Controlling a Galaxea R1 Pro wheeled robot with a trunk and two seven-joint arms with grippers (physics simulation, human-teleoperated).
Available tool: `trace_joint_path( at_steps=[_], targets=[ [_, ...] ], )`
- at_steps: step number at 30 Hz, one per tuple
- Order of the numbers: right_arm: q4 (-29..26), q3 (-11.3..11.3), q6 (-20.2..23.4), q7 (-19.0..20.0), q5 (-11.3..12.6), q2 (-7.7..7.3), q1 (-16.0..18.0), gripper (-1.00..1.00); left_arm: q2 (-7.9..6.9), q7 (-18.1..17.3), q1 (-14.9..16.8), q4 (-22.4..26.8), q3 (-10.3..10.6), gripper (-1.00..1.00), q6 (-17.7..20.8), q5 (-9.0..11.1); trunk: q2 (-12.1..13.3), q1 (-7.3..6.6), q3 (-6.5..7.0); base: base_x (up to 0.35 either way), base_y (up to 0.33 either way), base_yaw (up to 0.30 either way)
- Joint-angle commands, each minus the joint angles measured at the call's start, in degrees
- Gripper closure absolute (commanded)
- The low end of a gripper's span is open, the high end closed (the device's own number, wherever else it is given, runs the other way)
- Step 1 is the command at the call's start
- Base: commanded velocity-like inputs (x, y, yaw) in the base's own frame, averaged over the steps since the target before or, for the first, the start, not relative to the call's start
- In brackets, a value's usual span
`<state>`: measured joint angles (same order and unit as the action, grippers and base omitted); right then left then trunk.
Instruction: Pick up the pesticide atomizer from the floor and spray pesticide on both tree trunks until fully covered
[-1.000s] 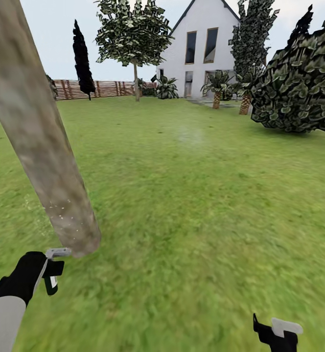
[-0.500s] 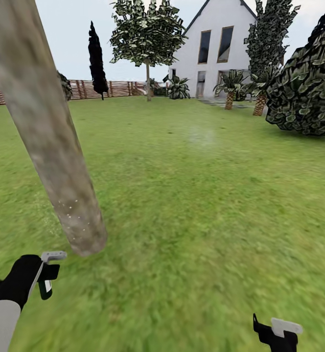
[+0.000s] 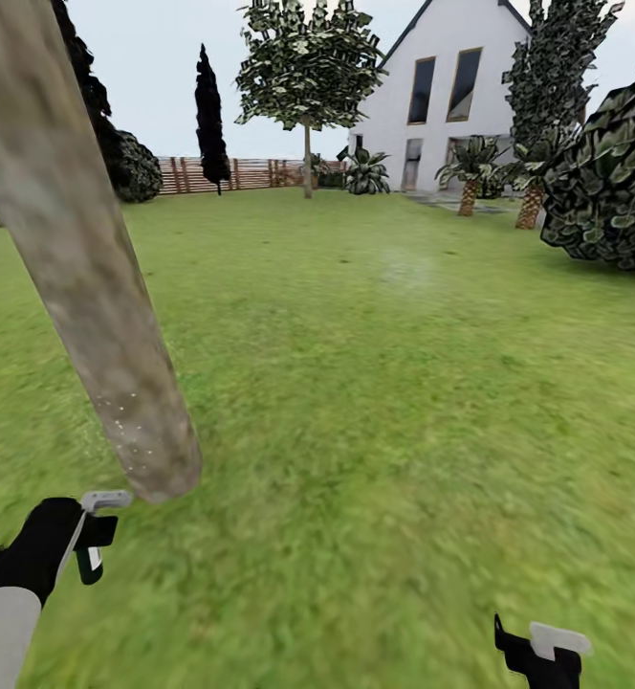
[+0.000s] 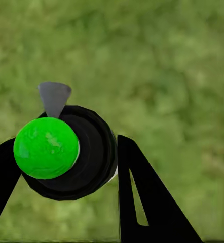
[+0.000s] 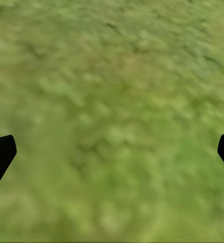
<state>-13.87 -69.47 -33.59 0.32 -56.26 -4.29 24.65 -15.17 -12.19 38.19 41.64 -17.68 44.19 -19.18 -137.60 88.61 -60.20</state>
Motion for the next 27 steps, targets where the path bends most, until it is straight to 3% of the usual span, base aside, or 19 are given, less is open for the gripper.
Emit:
trace_joint_path(
  at_steps=[1, 4, 6, 11, 14, 20, 27],
  targets=[
    [0.06, -0.49, -0.25, 0.03, -0.51, -0.01, 0.05, -1.00, 0.06, -0.54, 0.07, 0.14, -0.05, 1.00, 0.23, -0.62, -0.02, -0.01, -0.05, 0.004, -0.272, 0.277],
    [0.07, -0.47, -0.25, 0.03, -0.51, -0.01, 0.05, -1.00, 0.45, -0.48, 0.09, 0.26, 0.26, 1.00, 0.28, -0.55, -0.02, -0.01, -0.05, 0.010, -0.272, 0.276],
    [0.06, -0.43, -0.25, 0.03, -0.51, -0.01, 0.05, -1.00, 2.00, -0.05, 0.13, 0.34, 0.17, 1.00, 0.28, -0.59, -0.02, -0.01, -0.05, 0.091, -0.272, 0.240],
    [0.00, -0.47, -0.25, 0.03, -0.50, -0.01, 0.05, -1.00, 3.15, 6.43, 0.14, 0.24, 0.11, 1.00, 0.20, -0.35, -0.02, -0.01, -0.05, 0.142, -0.265, 0.043],
    [-0.02, -0.49, -0.25, 0.03, -0.51, -0.01, 0.05, -1.00, 3.23, 6.72, 0.13, 0.25, 0.10, 1.00, 0.14, -0.27, -0.02, -0.01, -0.05, 0.156, -0.249, 0.001],
    [-0.02, -0.49, -0.25, 0.03, -0.51, -0.06, 0.05, -1.00, 4.74, 7.14, 0.13, 0.20, 0.10, 1.00, 0.11, -0.33, -0.02, -0.01, -0.05, 0.150, -0.248, 0.001],
    [-0.02, -0.49, -0.25, 0.03, -0.51, -0.01, 0.05, -1.00, 4.80, 7.27, 0.13, 0.21, 0.10, 1.00, 0.11, -0.41, -0.02, -0.01, -0.05, 0.150, -0.248, 0.228]
  ],
)
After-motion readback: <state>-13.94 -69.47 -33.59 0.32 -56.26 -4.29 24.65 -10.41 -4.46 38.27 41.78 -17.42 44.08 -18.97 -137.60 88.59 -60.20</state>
